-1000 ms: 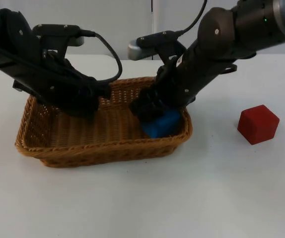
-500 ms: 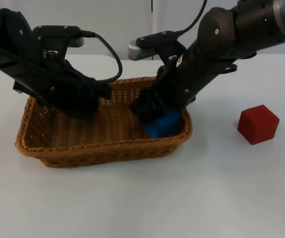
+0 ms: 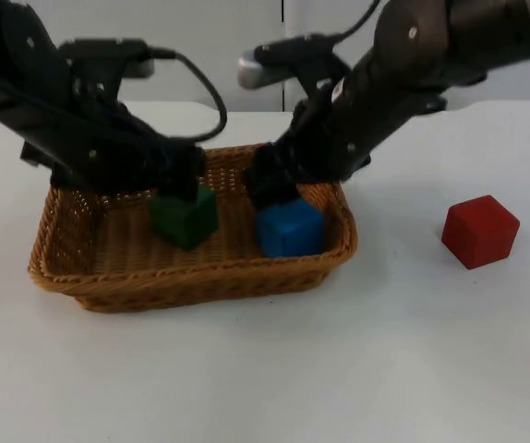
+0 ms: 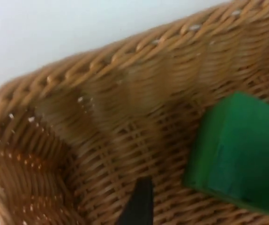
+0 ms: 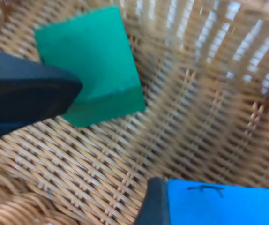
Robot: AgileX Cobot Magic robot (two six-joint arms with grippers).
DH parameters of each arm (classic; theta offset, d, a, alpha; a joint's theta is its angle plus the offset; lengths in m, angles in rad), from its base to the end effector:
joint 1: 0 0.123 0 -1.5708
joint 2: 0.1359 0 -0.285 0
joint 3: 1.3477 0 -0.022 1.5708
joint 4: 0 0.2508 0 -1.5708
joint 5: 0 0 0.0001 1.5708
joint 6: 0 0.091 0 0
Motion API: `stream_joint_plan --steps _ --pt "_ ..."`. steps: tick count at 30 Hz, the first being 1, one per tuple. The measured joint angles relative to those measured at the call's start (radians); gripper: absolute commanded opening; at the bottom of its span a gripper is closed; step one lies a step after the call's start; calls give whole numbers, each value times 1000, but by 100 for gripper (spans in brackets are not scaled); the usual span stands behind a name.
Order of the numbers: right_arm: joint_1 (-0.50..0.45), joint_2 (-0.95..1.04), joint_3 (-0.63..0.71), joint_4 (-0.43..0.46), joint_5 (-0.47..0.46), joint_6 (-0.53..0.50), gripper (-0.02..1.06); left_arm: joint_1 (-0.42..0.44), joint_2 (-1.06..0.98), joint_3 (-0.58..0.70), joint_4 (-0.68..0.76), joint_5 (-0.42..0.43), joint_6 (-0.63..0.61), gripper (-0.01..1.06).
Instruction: Pick up one cube with each hand and place exactly two cubes into the same basket, leaving the remaining cube outside.
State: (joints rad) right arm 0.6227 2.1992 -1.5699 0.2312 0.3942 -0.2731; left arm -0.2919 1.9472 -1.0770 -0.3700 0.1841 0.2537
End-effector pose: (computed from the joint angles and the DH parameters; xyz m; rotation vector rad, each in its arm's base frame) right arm 0.3834 0.2852 0.1456 -0.8794 2.3679 0.3413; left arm 0.3673 -0.1167 0.1359 0.2566 2.5274 -0.2440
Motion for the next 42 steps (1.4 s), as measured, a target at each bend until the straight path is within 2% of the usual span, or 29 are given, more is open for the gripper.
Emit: stream_joint_plan --steps 6,8,12,18,23,31,36,42 --pt "0 -123 0 -65 72 -3 66 0 -163 0 5 49 0 80" --pt "0 -148 0 -65 89 -3 66 0 -181 0 8 55 0 80" --pt "0 -246 0 -70 142 -3 66 0 -337 0 31 112 0 80" --pt "0 -358 0 -70 199 -3 66 0 -456 0 37 185 0 80" --pt "0 -420 0 -70 236 -1 66 0 -505 0 37 245 0 80" --pt "0 -480 0 -68 290 8 66 0 -559 46 37 258 0 80" --pt "0 -506 0 -67 329 12 66 0 -584 52 37 307 0 80" --pt "0 -544 51 -67 322 12 66 0 -623 52 42 344 0 80"
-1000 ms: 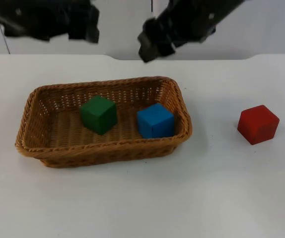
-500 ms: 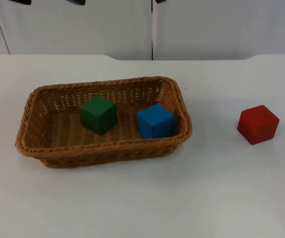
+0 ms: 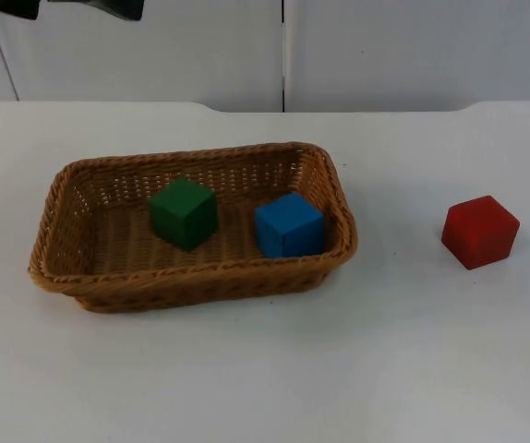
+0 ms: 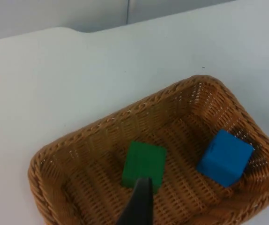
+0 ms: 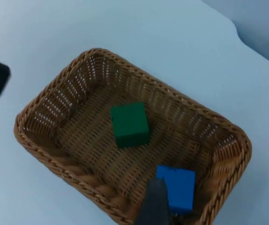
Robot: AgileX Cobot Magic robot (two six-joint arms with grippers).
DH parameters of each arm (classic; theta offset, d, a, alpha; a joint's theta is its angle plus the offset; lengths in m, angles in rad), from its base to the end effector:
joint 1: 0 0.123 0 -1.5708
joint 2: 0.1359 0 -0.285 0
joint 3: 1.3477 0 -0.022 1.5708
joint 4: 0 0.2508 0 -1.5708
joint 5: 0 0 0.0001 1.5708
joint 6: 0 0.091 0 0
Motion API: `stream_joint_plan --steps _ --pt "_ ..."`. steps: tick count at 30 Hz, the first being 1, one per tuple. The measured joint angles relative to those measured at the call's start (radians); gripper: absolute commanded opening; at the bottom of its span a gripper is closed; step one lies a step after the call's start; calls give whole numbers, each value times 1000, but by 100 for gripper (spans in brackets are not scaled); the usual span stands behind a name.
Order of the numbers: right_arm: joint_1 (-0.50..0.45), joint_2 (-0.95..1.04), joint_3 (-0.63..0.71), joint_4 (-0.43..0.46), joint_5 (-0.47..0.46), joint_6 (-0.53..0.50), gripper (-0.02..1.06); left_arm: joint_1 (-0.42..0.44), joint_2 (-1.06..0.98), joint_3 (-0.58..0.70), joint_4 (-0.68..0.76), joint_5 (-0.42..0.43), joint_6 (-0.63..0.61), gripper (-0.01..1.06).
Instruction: Pick up one cube with each hand and place exactly two cubes into the same basket, leaving the remaining cube outside.
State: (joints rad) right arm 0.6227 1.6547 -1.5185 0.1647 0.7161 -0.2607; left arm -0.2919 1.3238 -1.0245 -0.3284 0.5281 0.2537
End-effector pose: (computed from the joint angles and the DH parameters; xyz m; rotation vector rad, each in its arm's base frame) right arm 0.3024 0.2292 0.3485 -0.9218 2.1649 0.3670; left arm 0.2695 -0.0965 0.3159 0.3823 2.2694 -0.3547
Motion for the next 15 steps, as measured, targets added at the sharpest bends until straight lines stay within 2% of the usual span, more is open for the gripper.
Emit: stream_joint_plan --steps 7,15 --pt "0 -96 166 0 -85 2 66 0 -56 0 2 34 0 80" --pt "0 -200 294 0 -120 2 66 0 -112 0 4 82 0 80"
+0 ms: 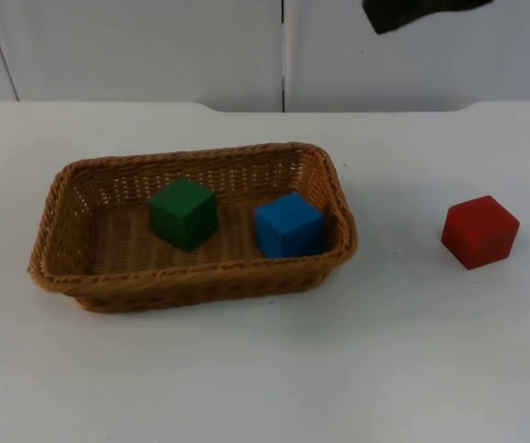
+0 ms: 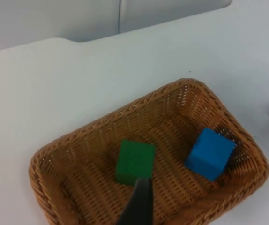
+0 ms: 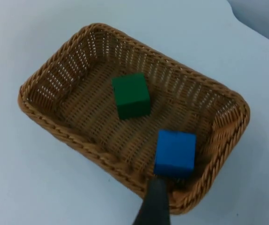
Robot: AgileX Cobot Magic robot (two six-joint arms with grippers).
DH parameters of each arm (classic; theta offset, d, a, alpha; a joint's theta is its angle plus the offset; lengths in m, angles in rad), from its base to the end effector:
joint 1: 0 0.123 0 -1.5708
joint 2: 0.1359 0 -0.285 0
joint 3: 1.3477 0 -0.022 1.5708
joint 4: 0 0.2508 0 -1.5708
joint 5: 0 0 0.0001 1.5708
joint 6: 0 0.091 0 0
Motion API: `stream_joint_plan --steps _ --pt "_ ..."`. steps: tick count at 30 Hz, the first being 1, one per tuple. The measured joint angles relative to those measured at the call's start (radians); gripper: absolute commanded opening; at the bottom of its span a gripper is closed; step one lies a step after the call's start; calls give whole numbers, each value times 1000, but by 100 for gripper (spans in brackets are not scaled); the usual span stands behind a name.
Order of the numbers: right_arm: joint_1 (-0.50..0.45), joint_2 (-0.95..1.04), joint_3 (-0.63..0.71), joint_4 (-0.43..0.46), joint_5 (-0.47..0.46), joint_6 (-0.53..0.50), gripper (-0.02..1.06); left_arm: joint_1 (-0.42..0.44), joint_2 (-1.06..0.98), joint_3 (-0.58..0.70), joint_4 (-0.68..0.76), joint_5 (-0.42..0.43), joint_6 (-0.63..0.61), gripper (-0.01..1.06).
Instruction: Pick up one cube with each hand and place exactly two cubes into the same basket, leaving the remaining cube outside.
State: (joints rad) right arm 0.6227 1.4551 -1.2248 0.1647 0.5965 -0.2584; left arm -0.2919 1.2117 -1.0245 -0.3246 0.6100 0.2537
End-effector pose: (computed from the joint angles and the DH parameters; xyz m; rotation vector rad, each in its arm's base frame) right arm 0.2586 0.1960 0.3332 -0.8909 2.1503 0.3608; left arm 0.2422 -0.0902 0.3411 0.4104 2.2313 -0.3709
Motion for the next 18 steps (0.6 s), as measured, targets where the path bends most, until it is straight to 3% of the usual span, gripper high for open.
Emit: stream_joint_plan --steps 9,18 --pt "0 -93 88 0 -15 2 66 0 -93 11 0 55 0 80" --pt "0 -197 169 2 -19 19 66 0 -282 193 0 52 0 80"
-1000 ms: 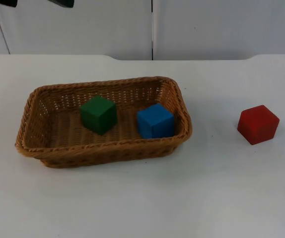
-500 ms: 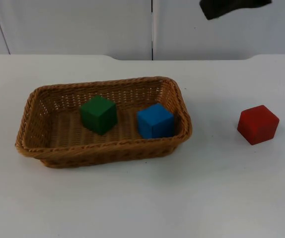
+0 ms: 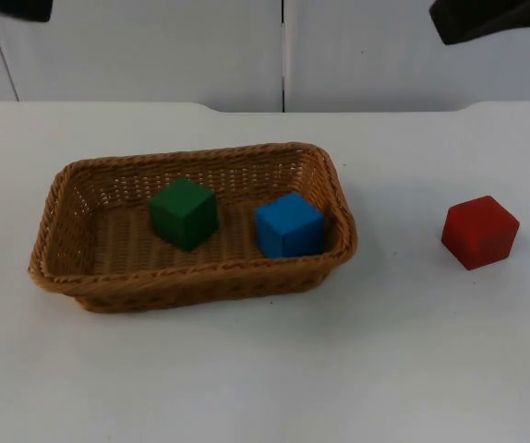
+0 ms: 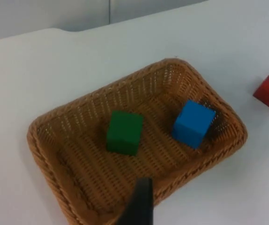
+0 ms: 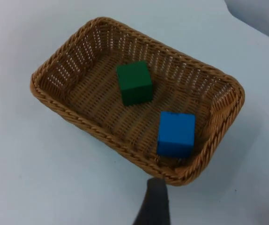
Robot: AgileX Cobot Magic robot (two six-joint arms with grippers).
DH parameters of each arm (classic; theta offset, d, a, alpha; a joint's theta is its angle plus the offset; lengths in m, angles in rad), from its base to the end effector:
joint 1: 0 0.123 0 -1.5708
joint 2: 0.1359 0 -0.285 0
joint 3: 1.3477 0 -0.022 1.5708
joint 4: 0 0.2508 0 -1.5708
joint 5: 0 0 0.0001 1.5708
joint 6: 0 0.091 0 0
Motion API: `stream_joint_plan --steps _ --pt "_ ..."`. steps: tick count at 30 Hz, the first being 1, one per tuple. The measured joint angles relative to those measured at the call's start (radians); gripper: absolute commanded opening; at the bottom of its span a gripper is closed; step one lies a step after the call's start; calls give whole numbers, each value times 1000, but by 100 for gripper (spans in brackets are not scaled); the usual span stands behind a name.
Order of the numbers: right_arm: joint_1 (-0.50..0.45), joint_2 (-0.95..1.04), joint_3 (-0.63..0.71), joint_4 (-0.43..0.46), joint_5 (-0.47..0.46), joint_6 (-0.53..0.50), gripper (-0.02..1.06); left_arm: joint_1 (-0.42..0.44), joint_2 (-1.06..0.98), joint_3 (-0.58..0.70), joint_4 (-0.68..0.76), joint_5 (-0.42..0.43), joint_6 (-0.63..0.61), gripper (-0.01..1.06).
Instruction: Pick up one cube with each hand and place exactly two cubes into the same basket, leaving the remaining cube outside.
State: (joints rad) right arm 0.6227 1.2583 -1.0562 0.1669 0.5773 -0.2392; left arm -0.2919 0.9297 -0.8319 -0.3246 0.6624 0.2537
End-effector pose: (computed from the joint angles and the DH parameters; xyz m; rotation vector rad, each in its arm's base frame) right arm 0.2159 0.1652 0.3392 -0.8513 2.1168 0.3799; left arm 0.1713 -0.0701 0.3379 0.4264 2.1890 -0.3825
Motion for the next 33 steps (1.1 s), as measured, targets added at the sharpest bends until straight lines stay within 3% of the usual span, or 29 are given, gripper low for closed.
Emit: stream_joint_plan --steps 8,18,33 --pt "0 -82 55 0 -7 8 66 0 -171 83 -4 9 0 80" --pt "0 -205 149 0 -11 18 66 0 -392 85 -4 130 0 80" --pt "0 -425 271 0 -18 29 66 0 -587 85 48 243 -50 80"
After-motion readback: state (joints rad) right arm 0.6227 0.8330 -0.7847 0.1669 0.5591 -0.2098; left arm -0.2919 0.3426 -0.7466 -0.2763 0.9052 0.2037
